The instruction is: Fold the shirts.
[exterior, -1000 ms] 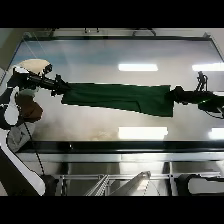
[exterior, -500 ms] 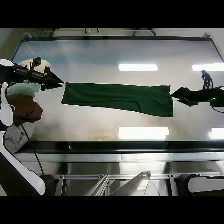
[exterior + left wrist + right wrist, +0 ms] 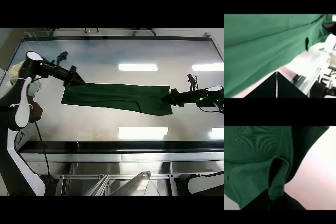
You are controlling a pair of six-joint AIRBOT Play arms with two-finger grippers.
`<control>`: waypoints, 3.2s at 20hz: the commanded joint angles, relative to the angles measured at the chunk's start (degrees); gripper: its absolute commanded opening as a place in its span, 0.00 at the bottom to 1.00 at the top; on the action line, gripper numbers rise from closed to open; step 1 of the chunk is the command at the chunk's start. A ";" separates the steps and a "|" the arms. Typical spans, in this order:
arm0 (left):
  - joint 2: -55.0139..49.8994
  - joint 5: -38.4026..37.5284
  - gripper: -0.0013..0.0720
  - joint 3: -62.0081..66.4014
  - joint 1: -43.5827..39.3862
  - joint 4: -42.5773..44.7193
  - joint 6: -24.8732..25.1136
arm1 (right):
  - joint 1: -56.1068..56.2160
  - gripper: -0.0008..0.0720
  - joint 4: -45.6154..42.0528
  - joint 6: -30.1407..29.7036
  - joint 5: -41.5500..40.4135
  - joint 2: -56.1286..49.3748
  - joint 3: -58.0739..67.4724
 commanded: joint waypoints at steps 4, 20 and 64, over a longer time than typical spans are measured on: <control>-5.51 11.39 0.01 0.00 -15.72 6.32 -1.86 | -0.52 0.04 2.36 -0.13 3.89 0.59 2.23; 7.89 4.85 0.04 0.92 -8.68 -21.59 6.88 | 18.58 0.04 10.43 4.61 8.24 9.05 19.63; 34.23 -0.94 0.97 -25.70 6.58 -25.94 16.59 | 37.83 0.04 12.39 18.27 2.38 -25.24 37.57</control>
